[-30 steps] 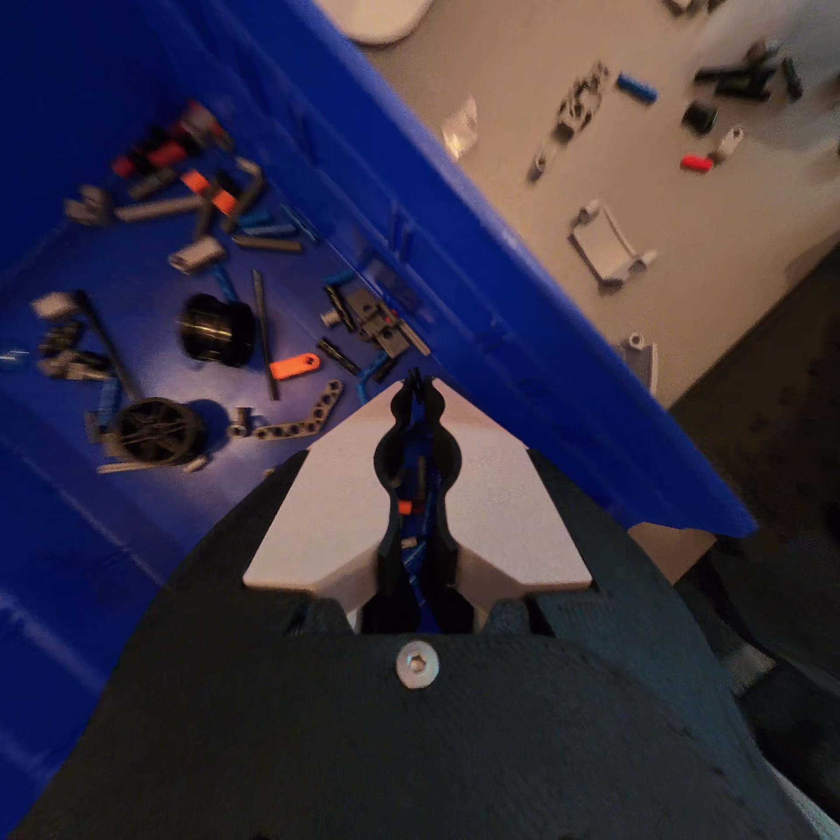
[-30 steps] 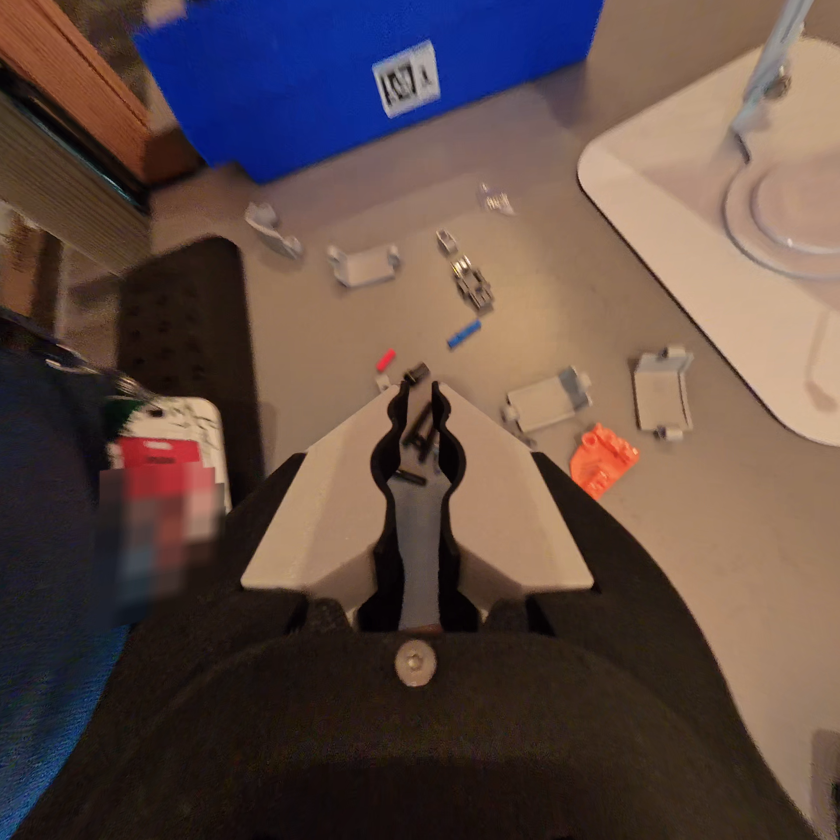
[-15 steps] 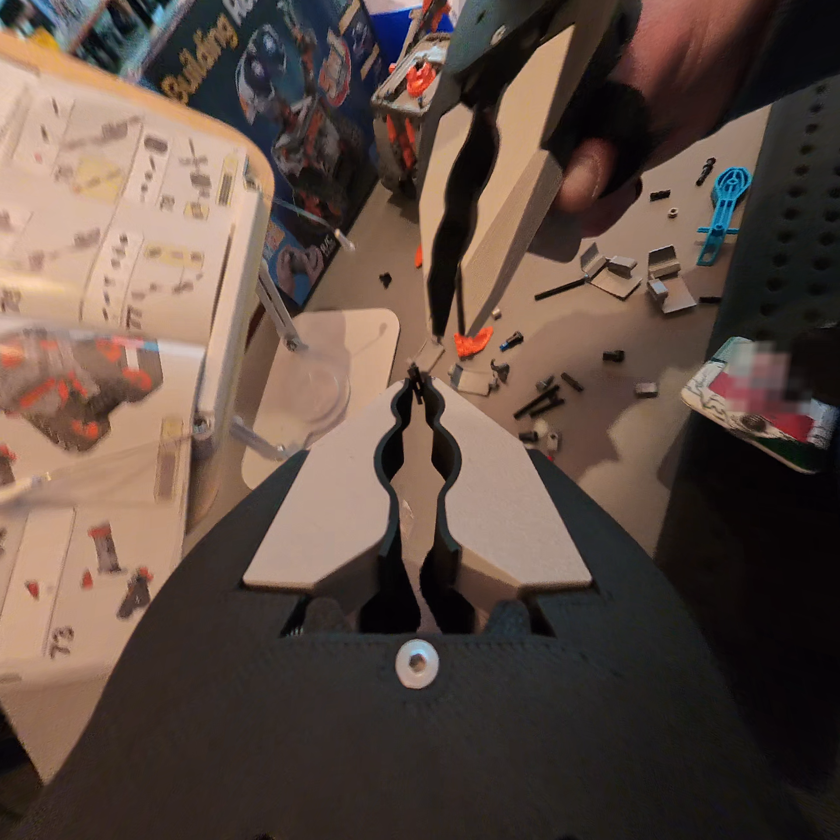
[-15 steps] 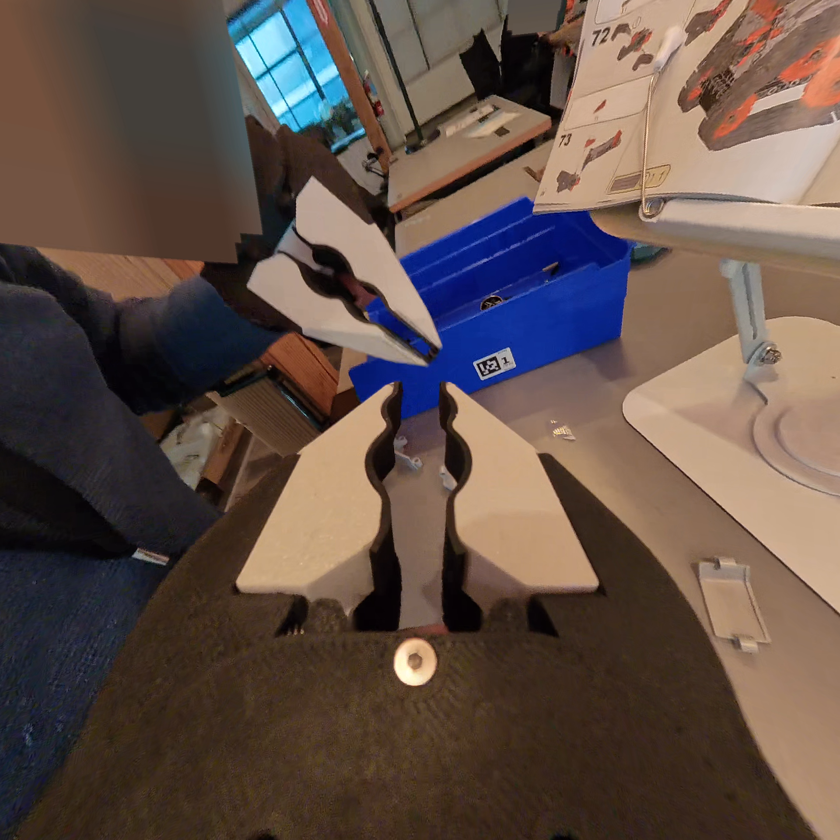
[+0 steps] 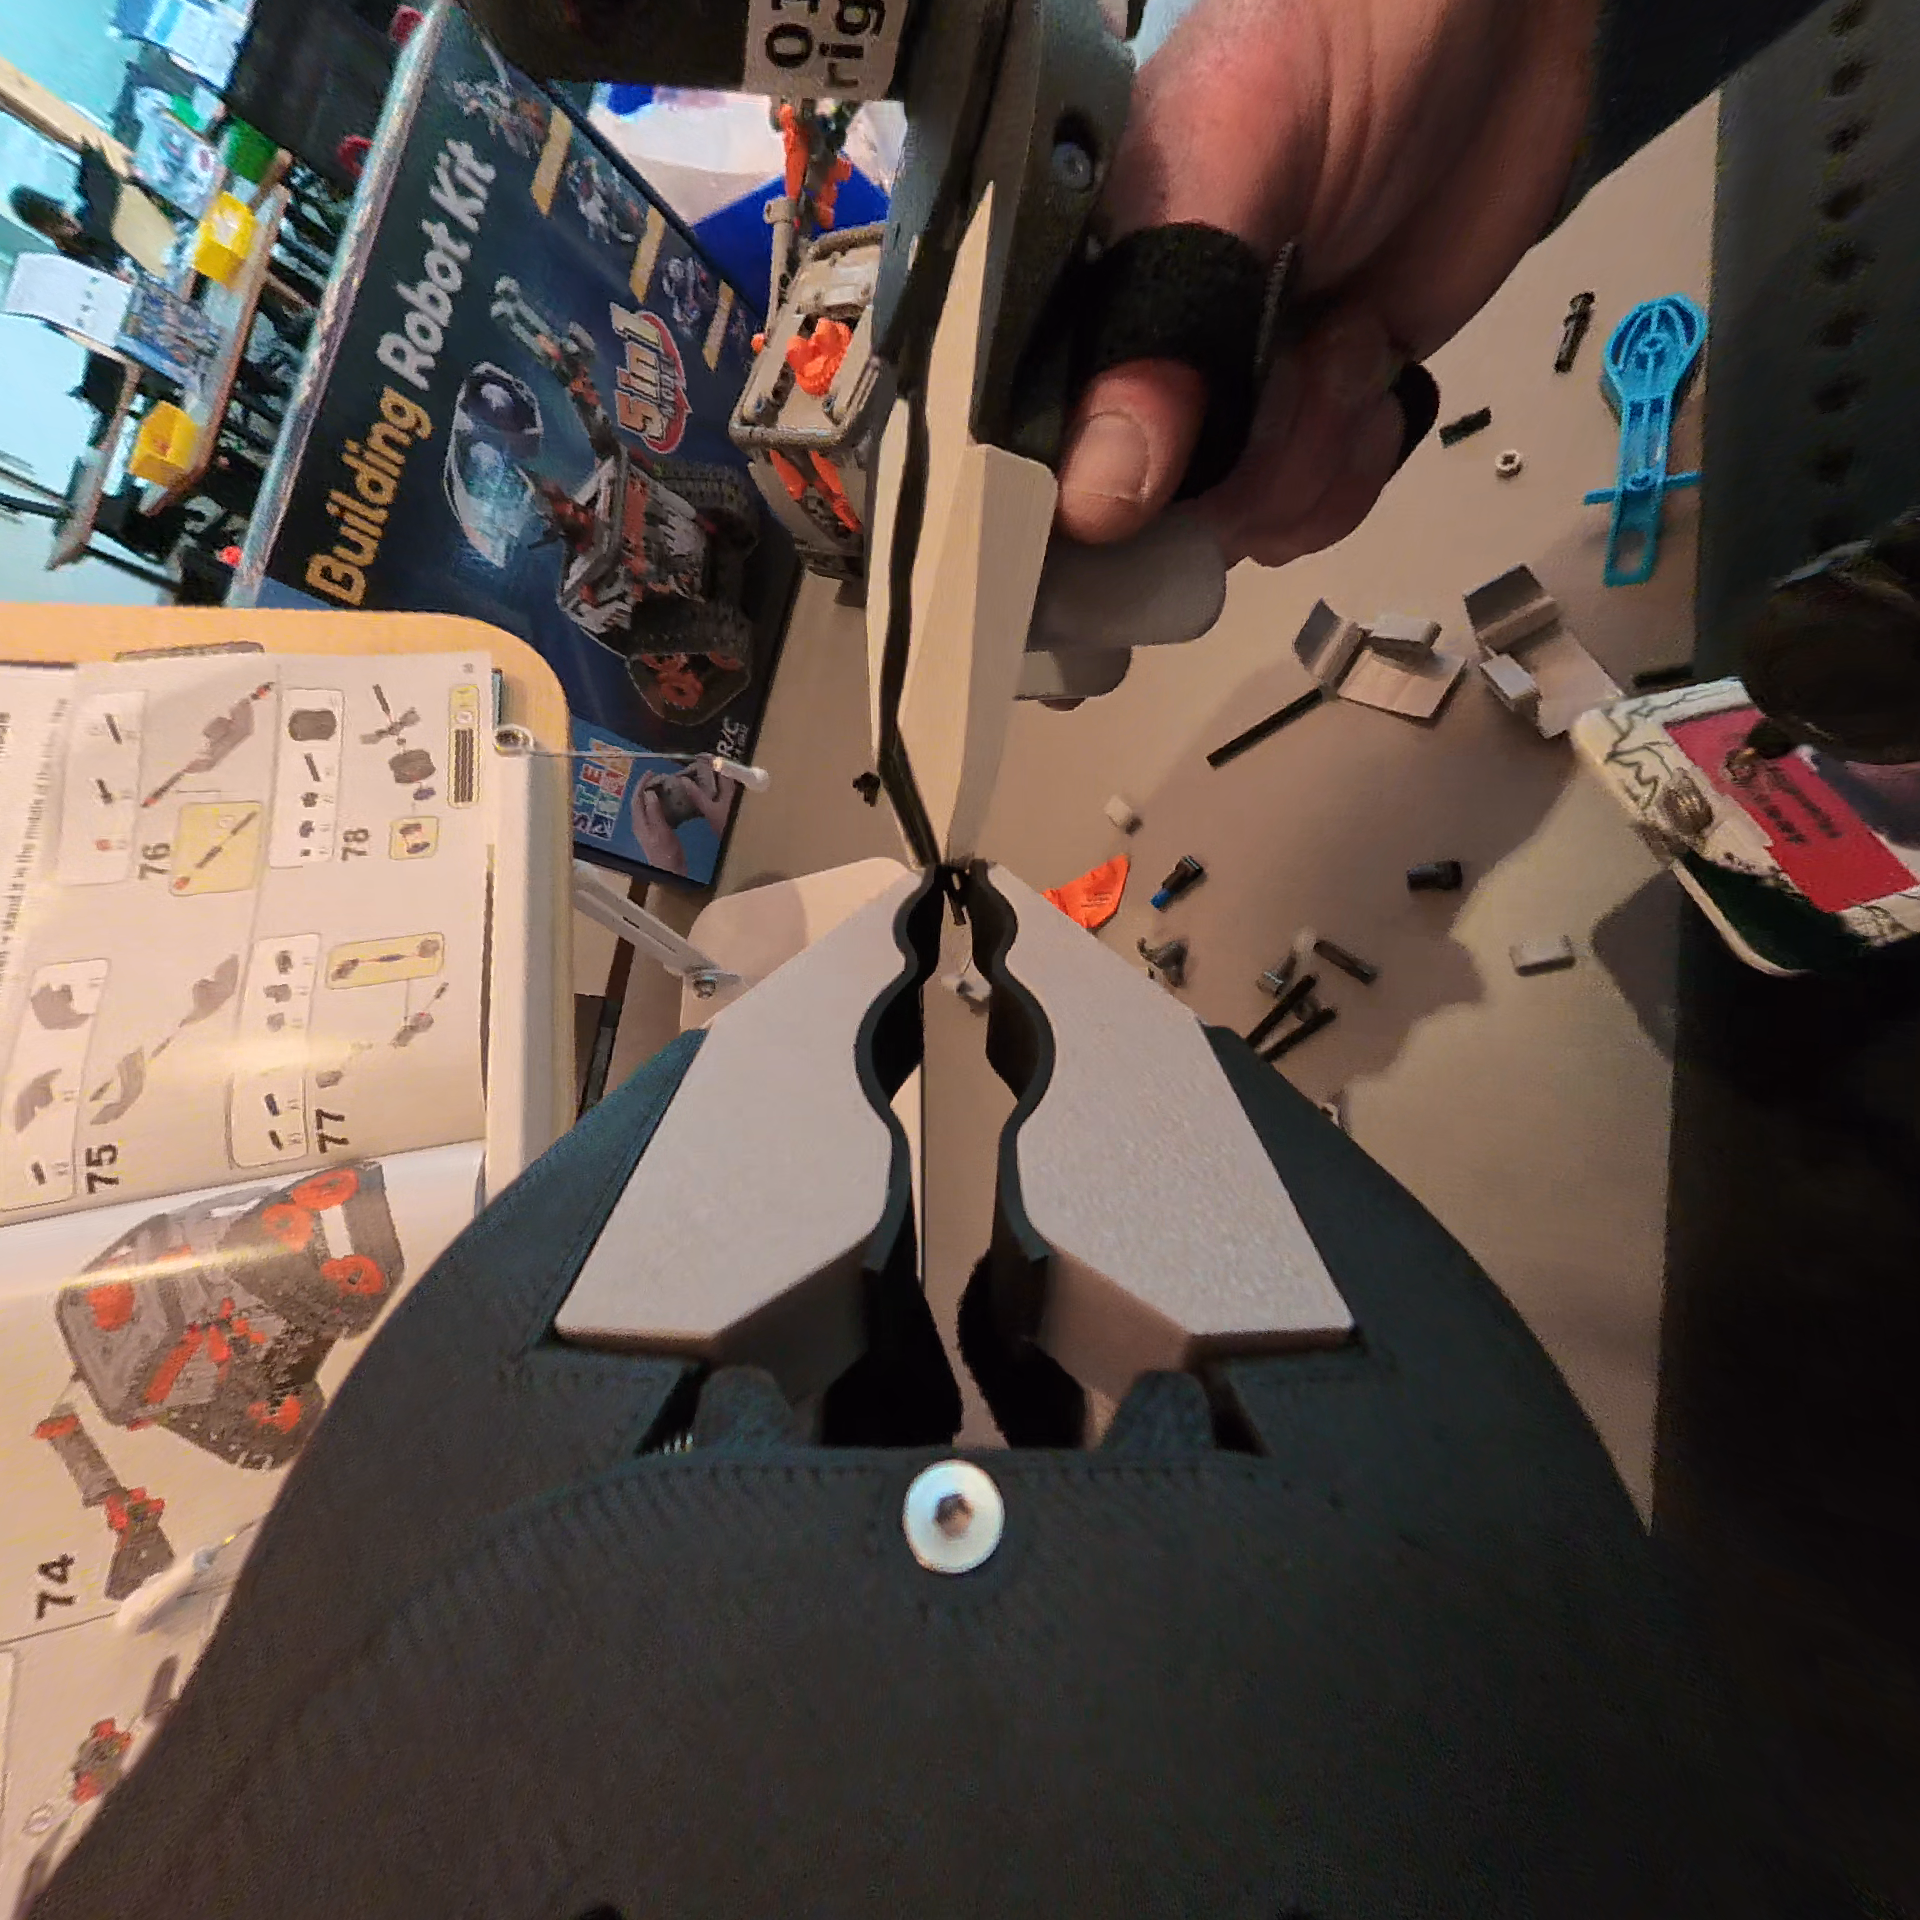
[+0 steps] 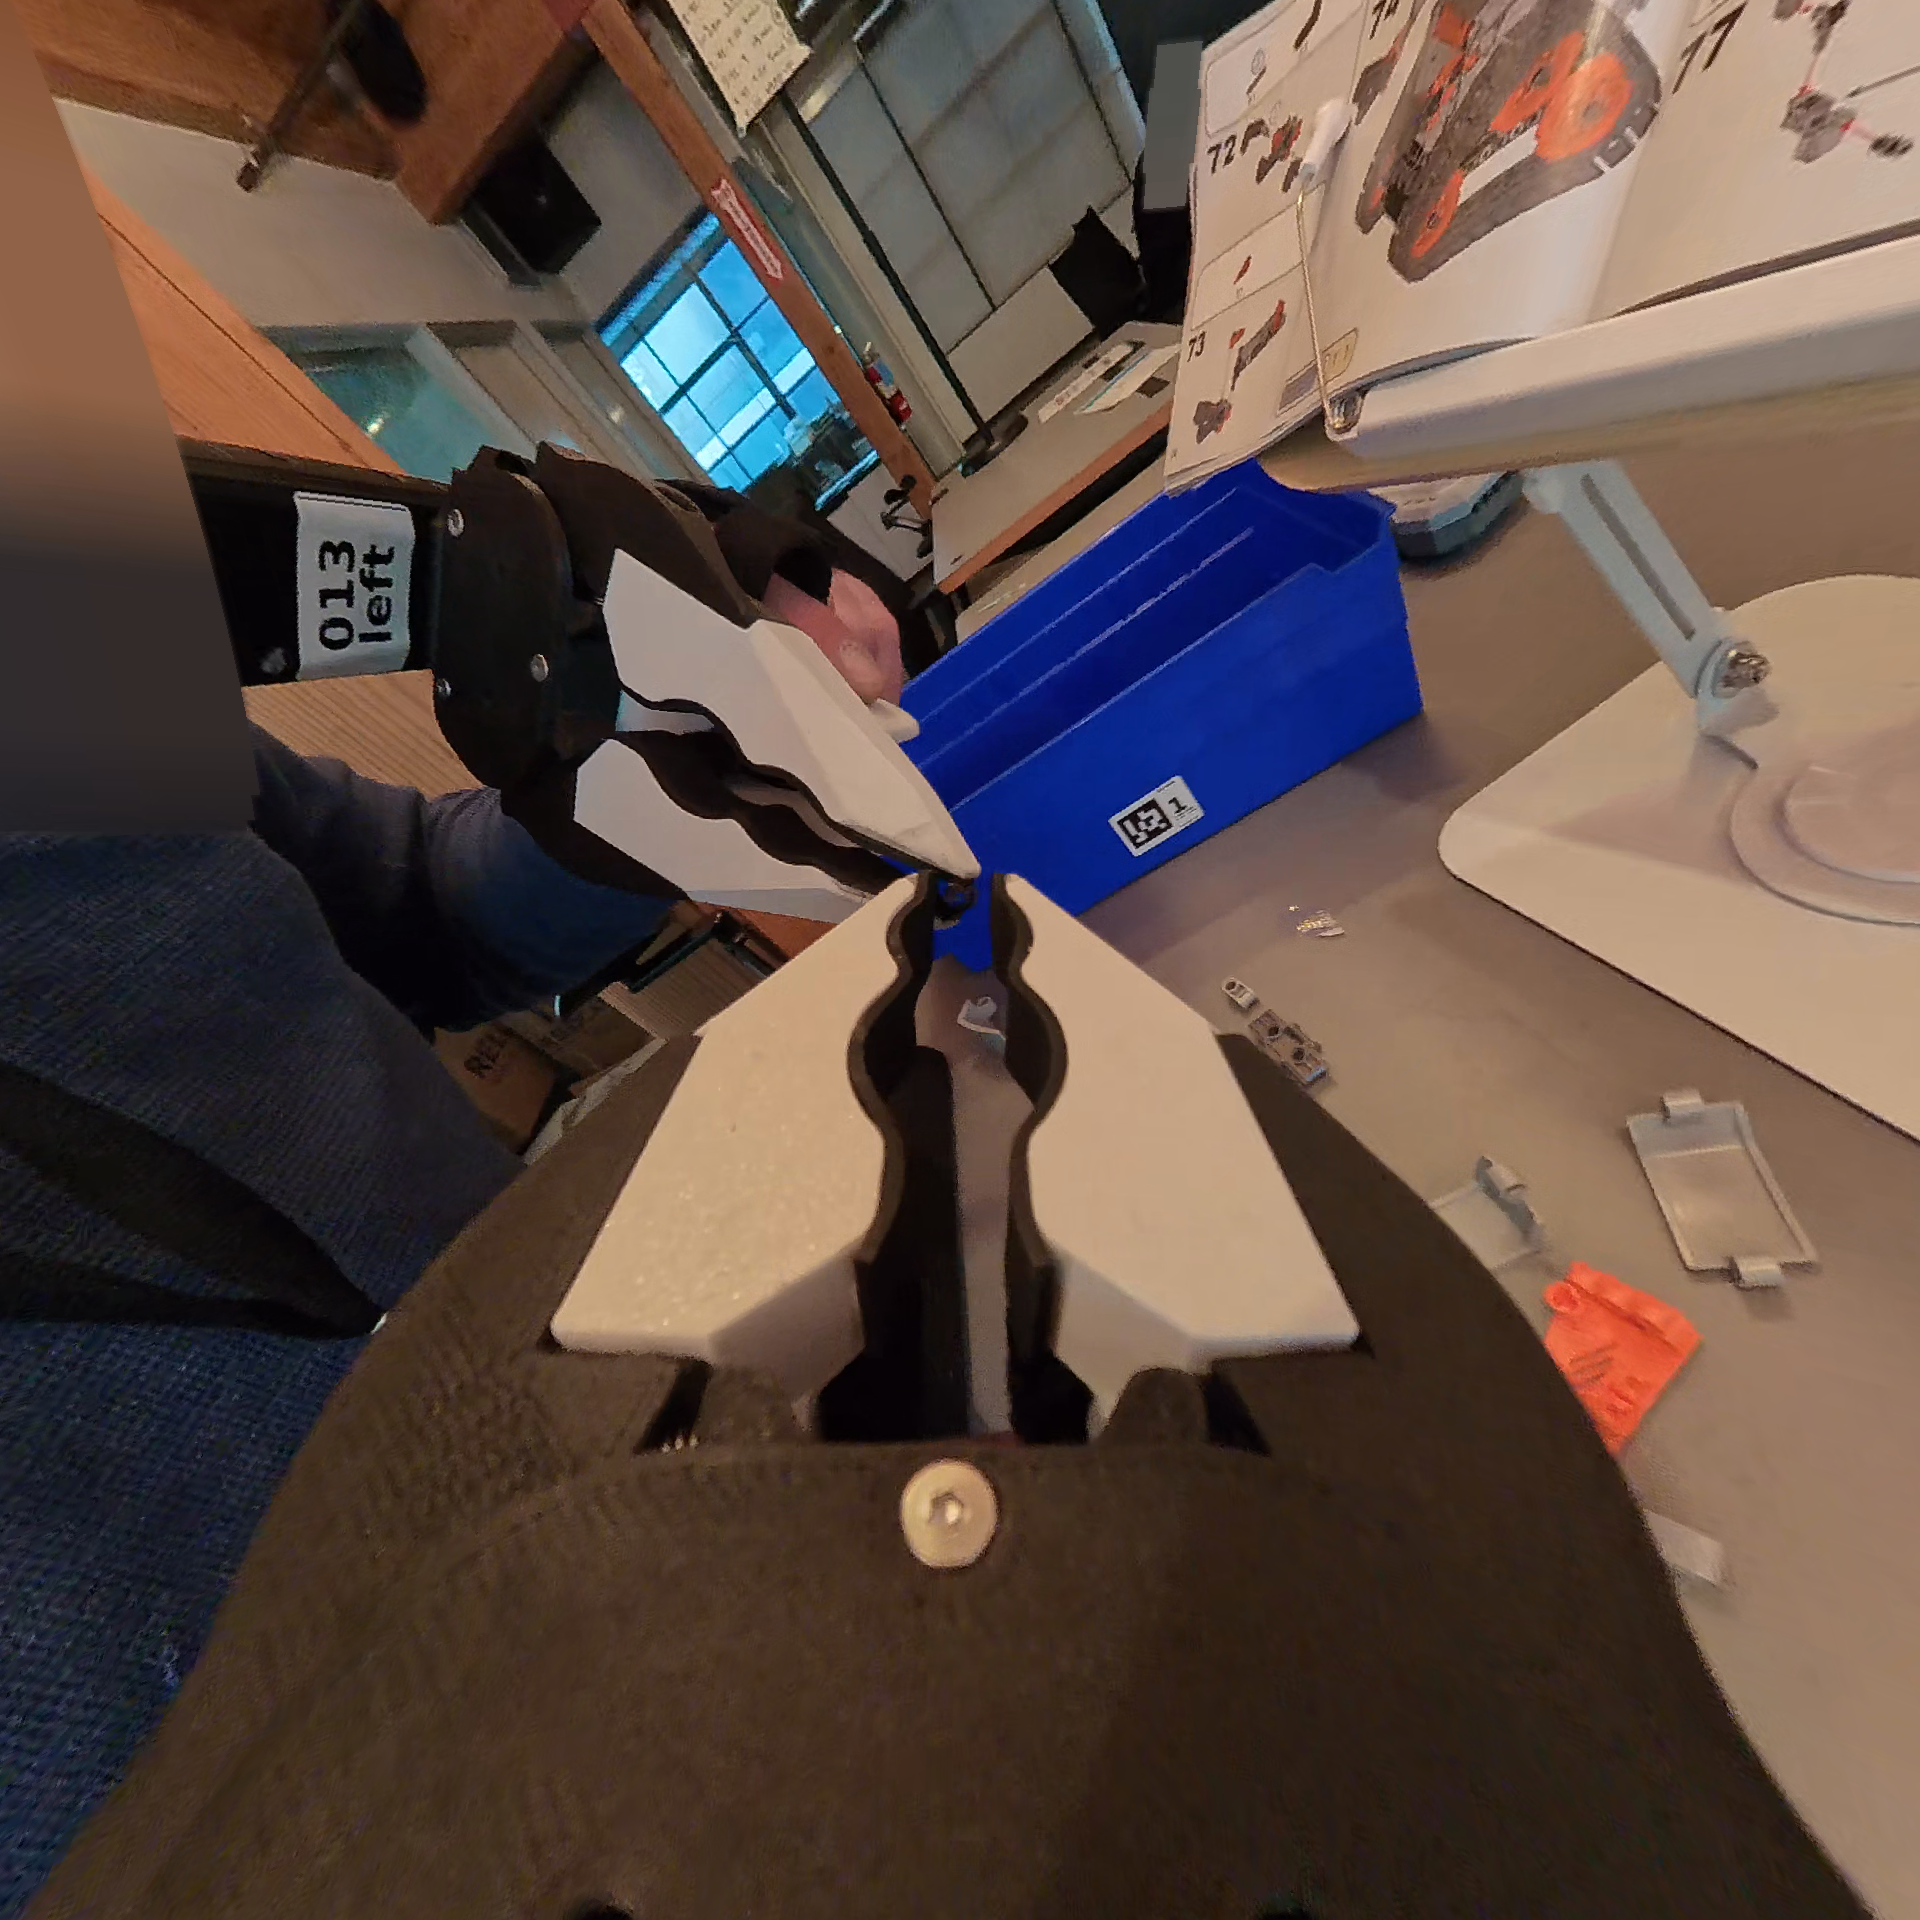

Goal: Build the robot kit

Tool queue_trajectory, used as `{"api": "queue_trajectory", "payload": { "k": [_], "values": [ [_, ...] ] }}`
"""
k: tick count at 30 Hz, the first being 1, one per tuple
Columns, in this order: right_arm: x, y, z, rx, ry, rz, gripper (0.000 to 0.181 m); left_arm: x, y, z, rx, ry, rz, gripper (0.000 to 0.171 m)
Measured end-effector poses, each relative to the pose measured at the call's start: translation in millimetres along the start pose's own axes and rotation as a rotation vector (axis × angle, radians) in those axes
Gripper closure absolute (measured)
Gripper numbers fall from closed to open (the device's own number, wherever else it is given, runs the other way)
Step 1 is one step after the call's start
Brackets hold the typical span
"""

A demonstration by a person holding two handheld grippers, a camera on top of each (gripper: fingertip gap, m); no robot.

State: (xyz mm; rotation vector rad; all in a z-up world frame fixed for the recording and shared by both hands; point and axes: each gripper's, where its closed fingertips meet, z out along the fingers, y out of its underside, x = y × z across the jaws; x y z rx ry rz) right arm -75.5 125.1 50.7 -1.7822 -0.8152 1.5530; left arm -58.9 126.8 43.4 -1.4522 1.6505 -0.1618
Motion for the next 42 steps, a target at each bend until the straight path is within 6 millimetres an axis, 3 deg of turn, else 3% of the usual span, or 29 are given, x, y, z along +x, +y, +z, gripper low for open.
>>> {"api": "queue_trajectory", "payload": {
  "k": [8,12,16,20,23,25,29,31,34,39,42],
  "values": [
    [-2,-3,-20,0.044,0.028,-0.017,0.18,1,-20,11,0.024,-0.008,0.009,0.168],
    [-2,-4,-36,0.1,0.028,0.006,0.18,-1,-22,15,0.045,0.008,-0.068,0.15],
    [-4,0,-43,0.107,0.024,0.011,0.18,8,-29,25,0.059,0.047,-0.06,0.168],
    [-5,1,-52,0.103,0.034,-0.004,0.179,8,-35,29,0.068,0.044,-0.06,0.169],
    [-5,6,-53,0.062,0.05,-0.037,0.168,11,-39,32,0.063,0.047,-0.045,0.169],
    [-5,7,-56,0.061,0.066,-0.052,0.178,13,-41,34,0.055,0.044,-0.027,0.169],
    [-5,9,-60,0.065,0.067,-0.054,0.179,17,-46,35,0.068,0.059,-0.057,0.168],
    [-2,11,-63,0.061,0.09,-0.071,0.179,21,-35,35,0.035,0.113,-0.161,0.155],
    [6,17,-72,0.073,0.109,-0.06,0.179,21,10,41,-0.089,0.131,-0.272,0.154],
    [21,34,-83,0.05,0.152,-0.056,0.179,24,79,72,-0.247,0.159,-0.395,0.151],
    [24,39,-87,0.055,0.151,-0.049,0.178,23,98,92,-0.298,0.16,-0.413,0.151]
  ]
}}
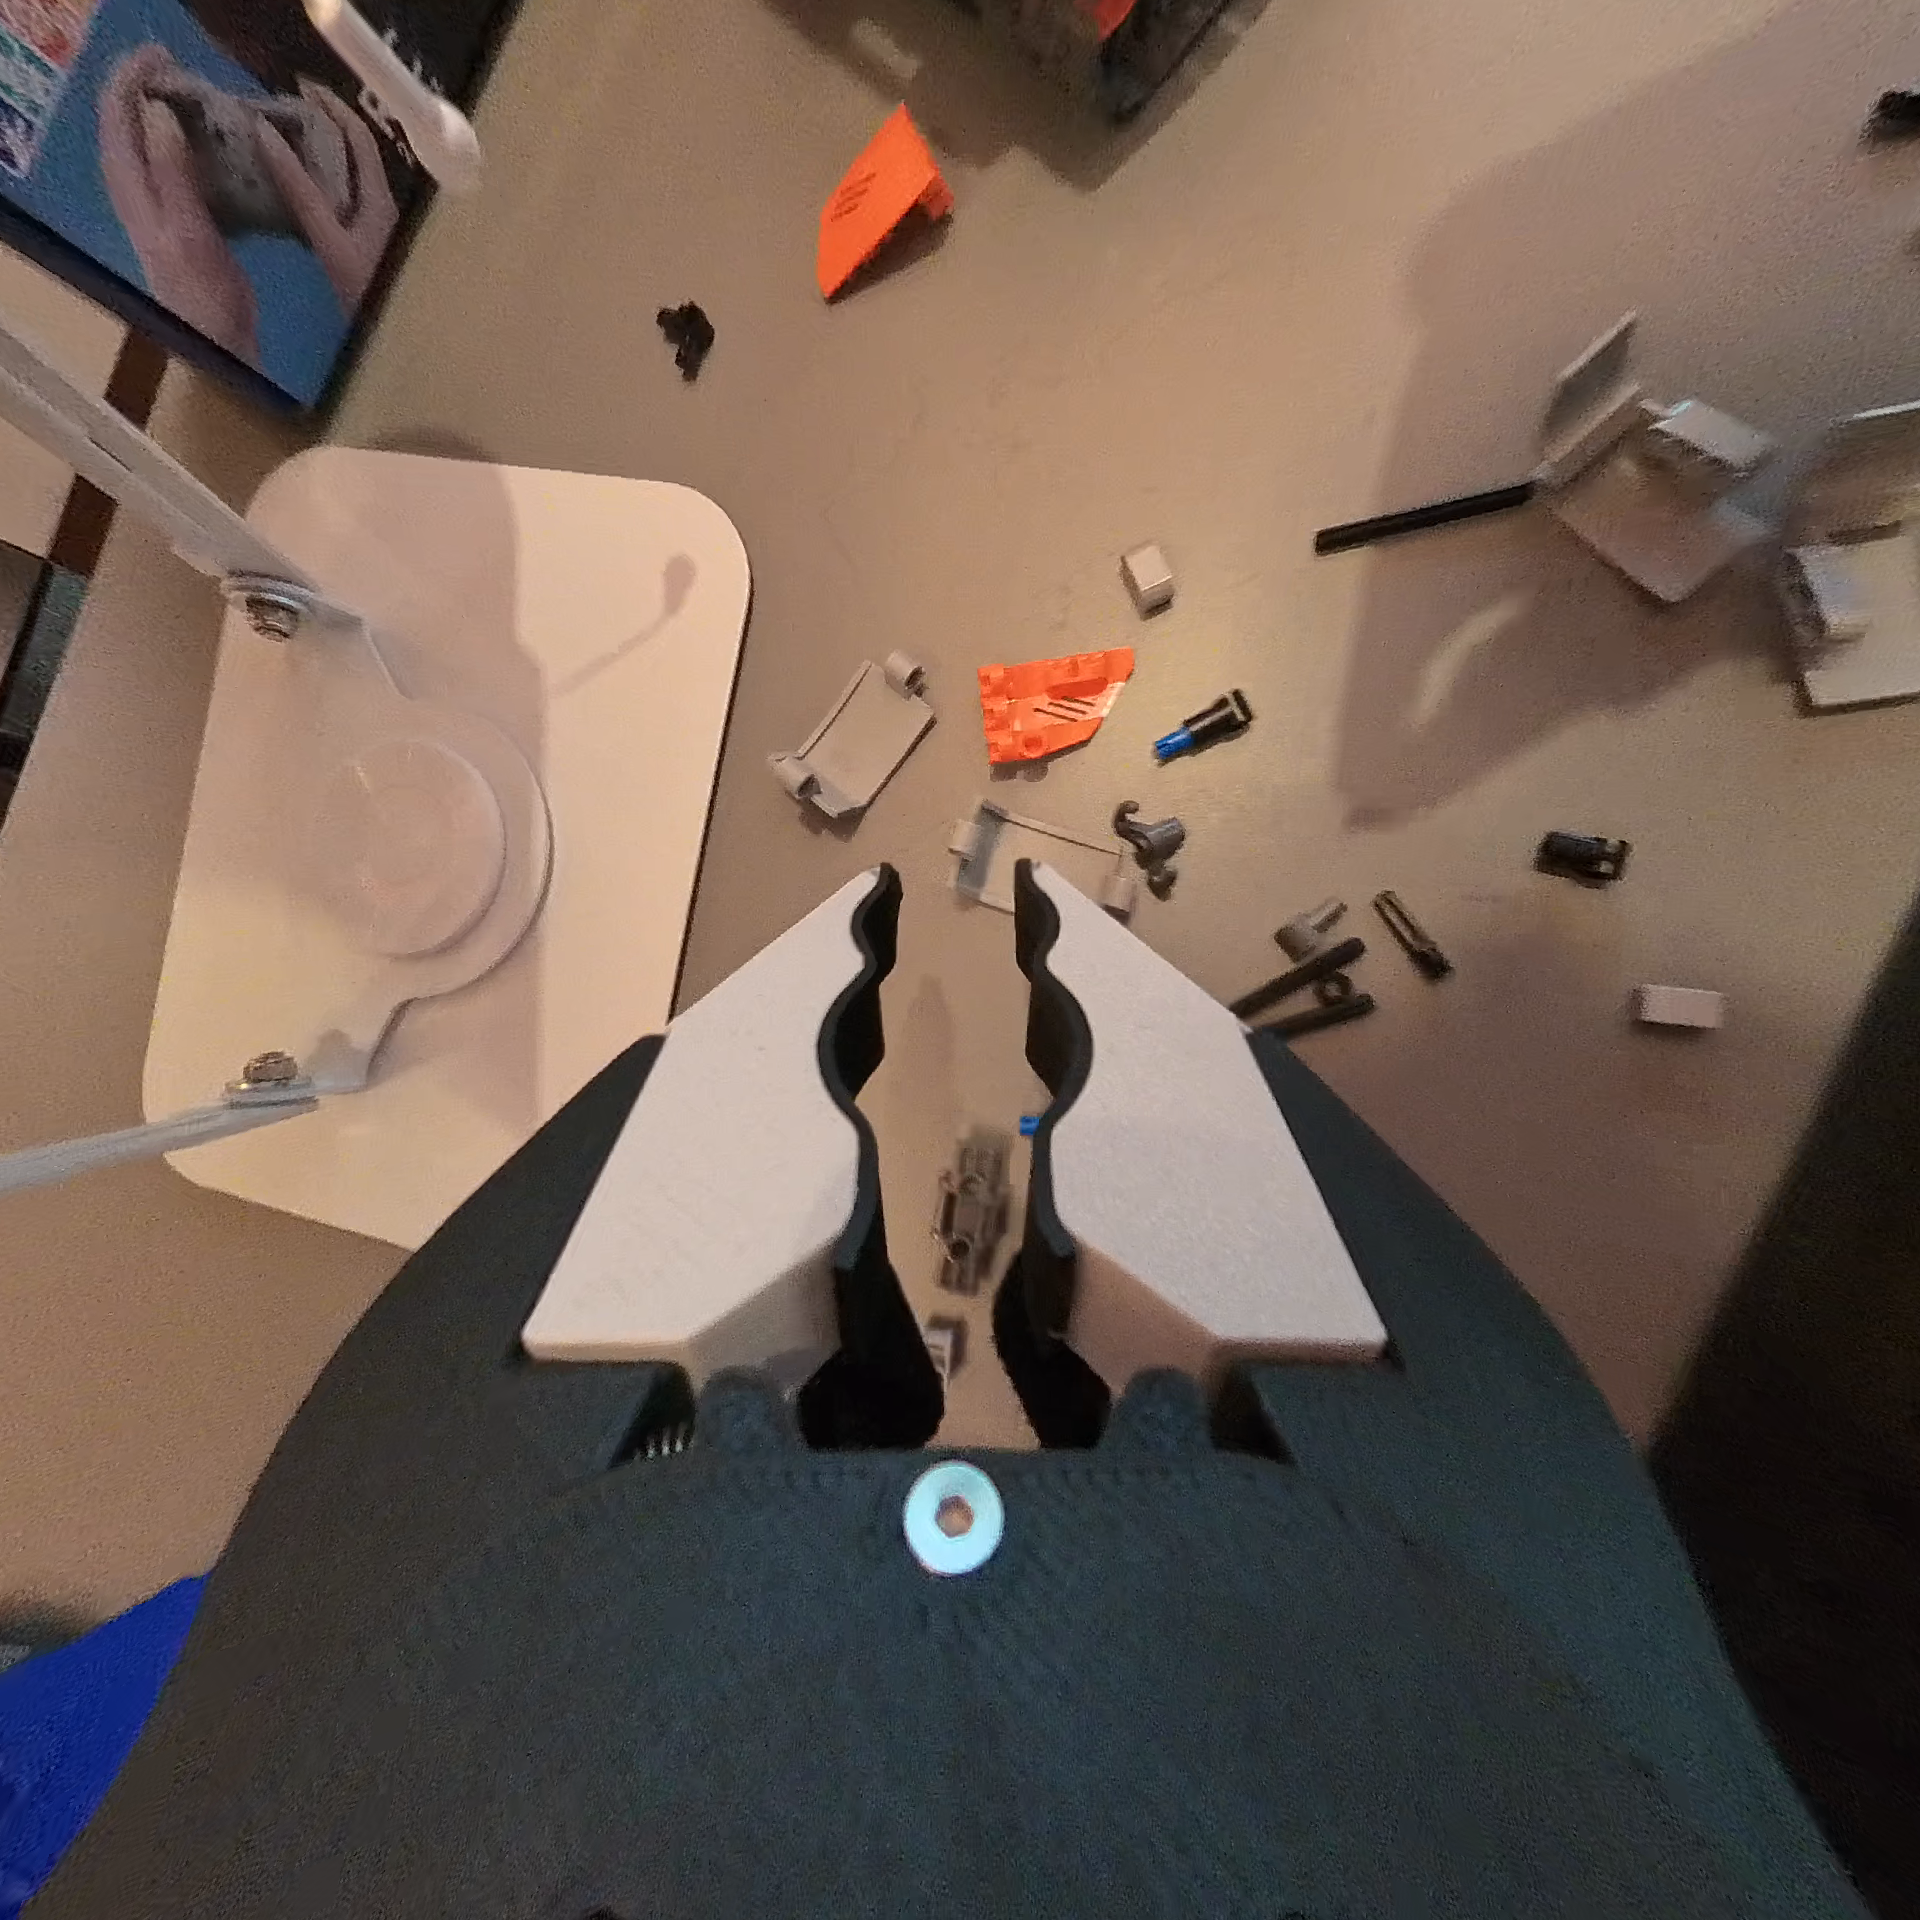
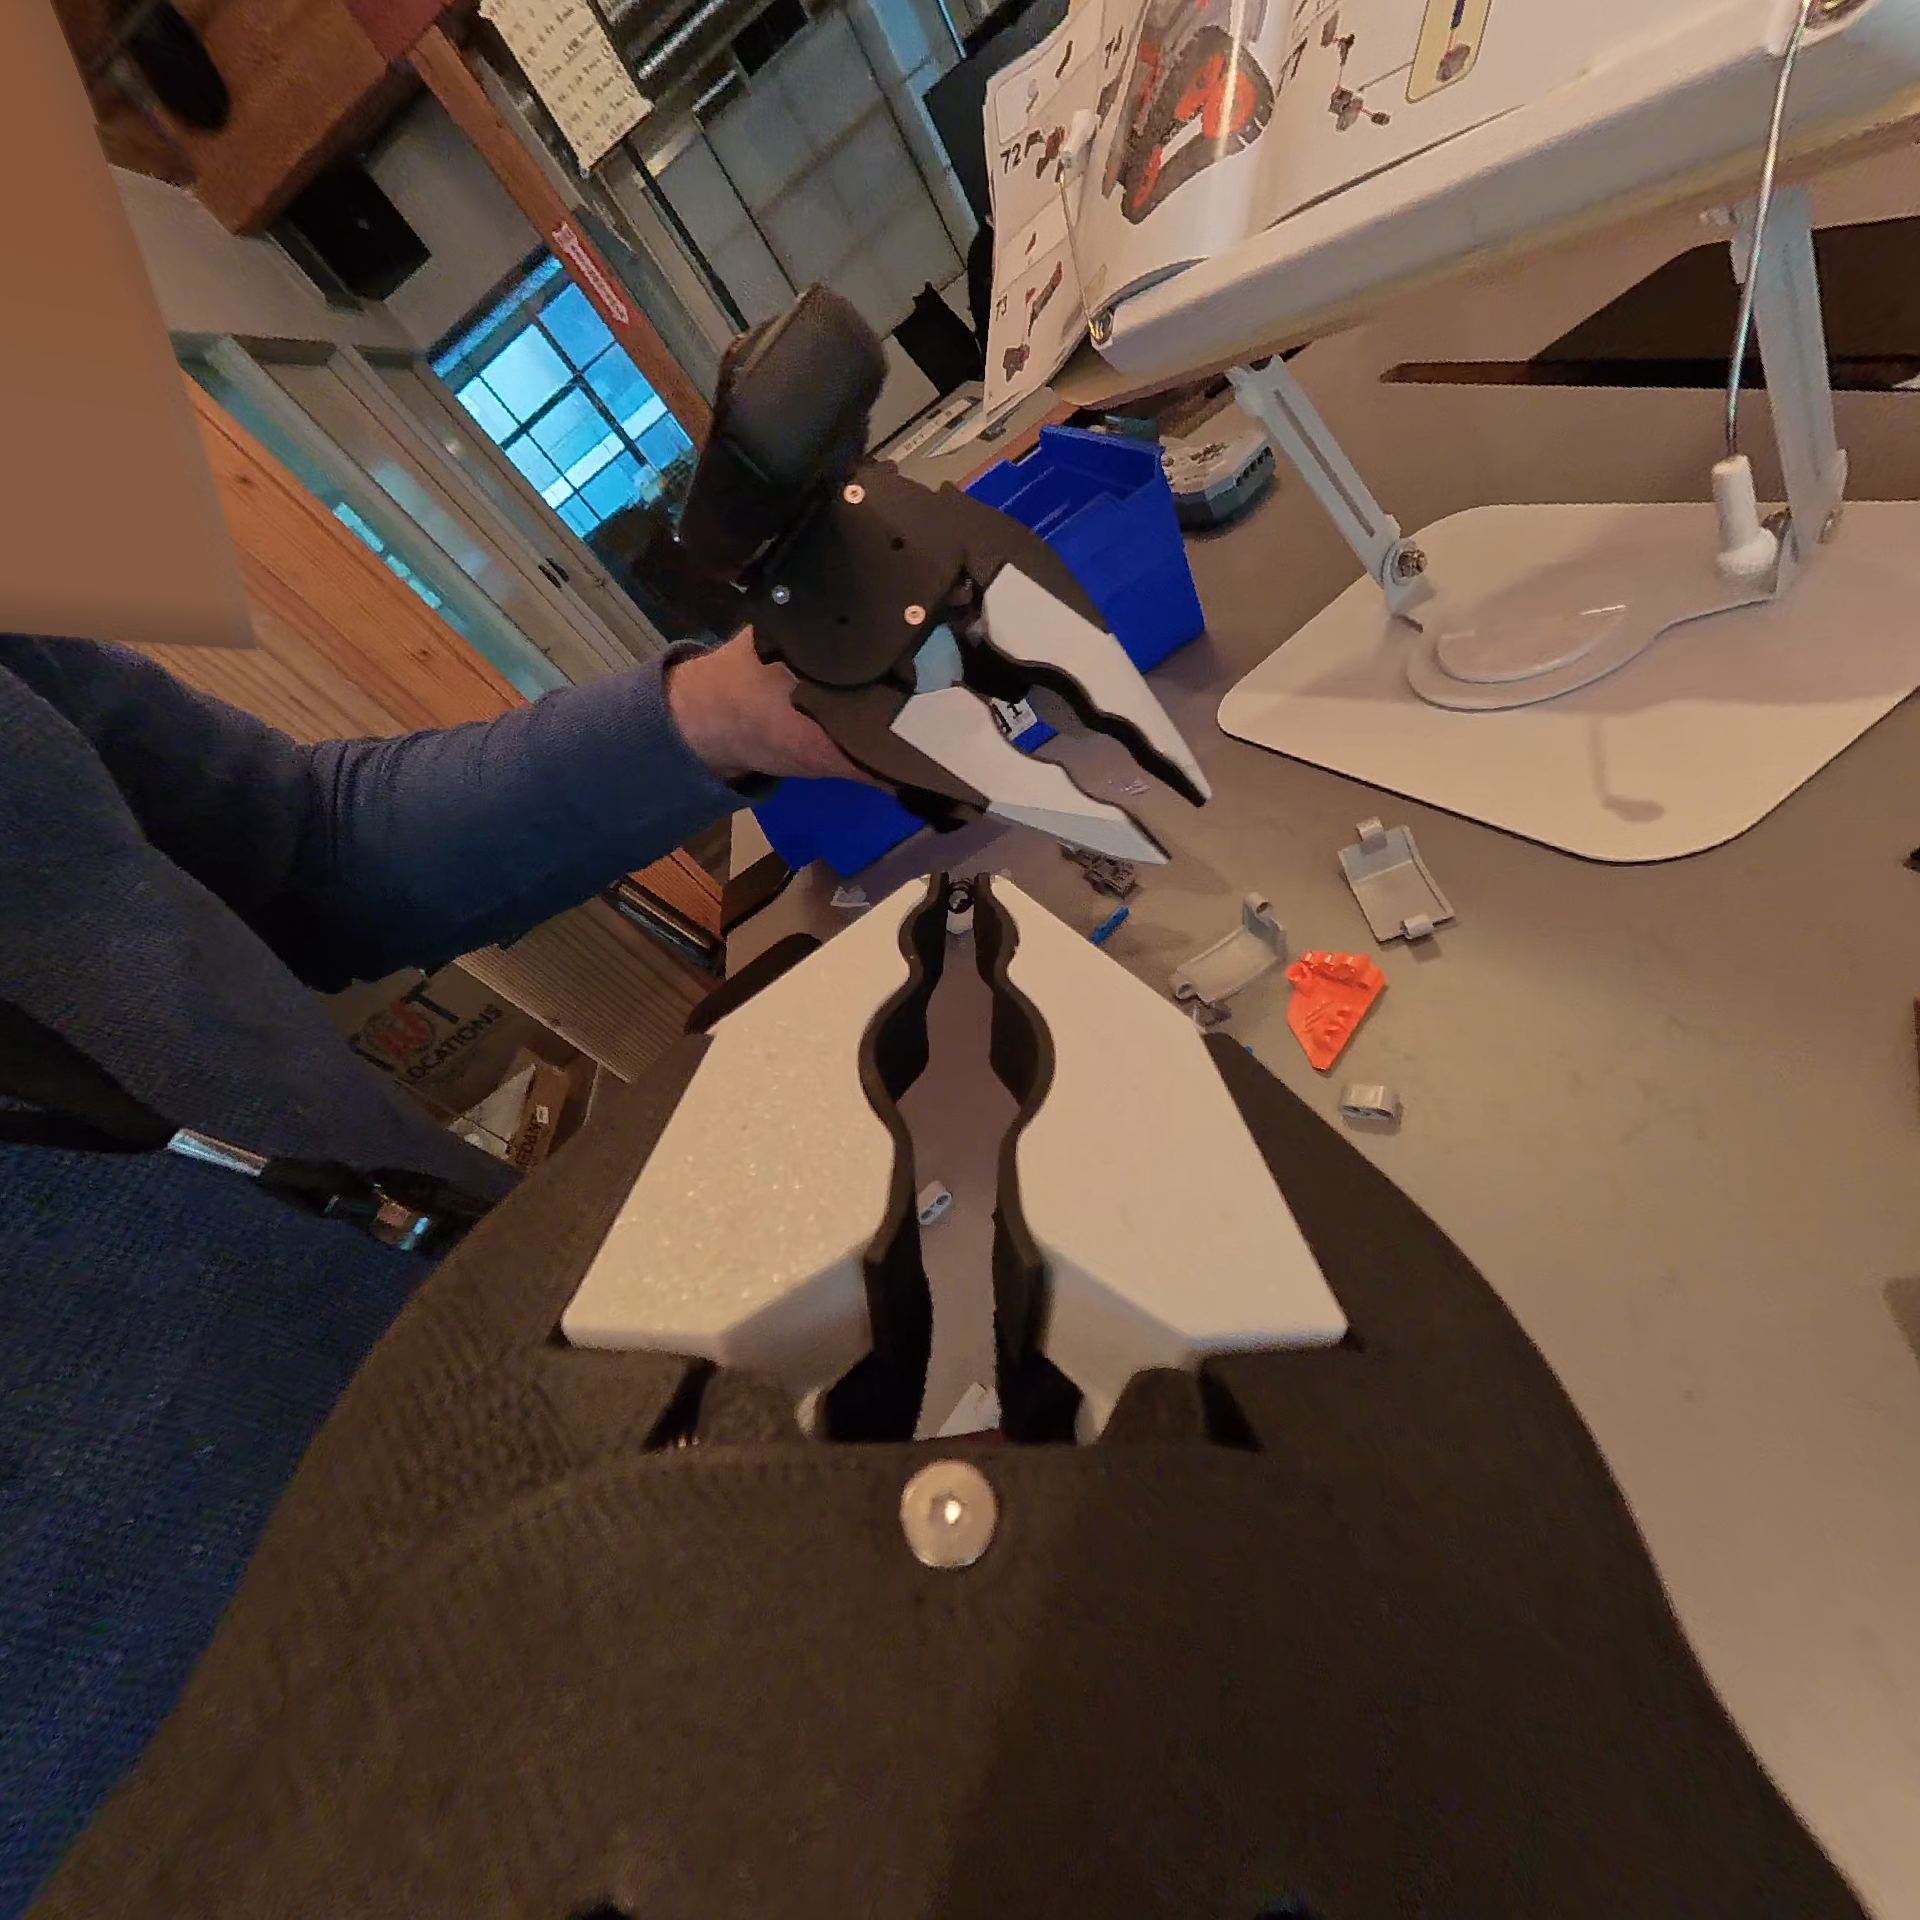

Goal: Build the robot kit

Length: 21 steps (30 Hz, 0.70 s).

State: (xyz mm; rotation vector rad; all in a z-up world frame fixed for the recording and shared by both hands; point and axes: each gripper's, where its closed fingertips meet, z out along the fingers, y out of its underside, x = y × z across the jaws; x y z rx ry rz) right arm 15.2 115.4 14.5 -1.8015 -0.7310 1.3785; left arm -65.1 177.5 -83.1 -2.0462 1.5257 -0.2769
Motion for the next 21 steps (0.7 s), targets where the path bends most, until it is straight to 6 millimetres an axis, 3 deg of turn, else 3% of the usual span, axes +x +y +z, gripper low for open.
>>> {"api": "queue_trajectory", "payload": {
  "k": [5,10,14,21],
  "values": [
    [5,8,-3,-0.005,0.017,0.001,0.178,-29,-7,25,0.015,-0.061,-0.037,0.15],
    [9,13,-9,-0.008,0.026,0.006,0.178,-41,-13,45,0.017,-0.031,-0.038,0.148],
    [12,15,-11,-0.01,0.028,0.006,0.178,-42,-18,56,0.005,0.001,-0.034,0.156],
    [14,14,-6,-0.019,0.022,0.002,0.178,-24,5,64,-0.08,0.045,-0.14,0.171]
  ]
}}
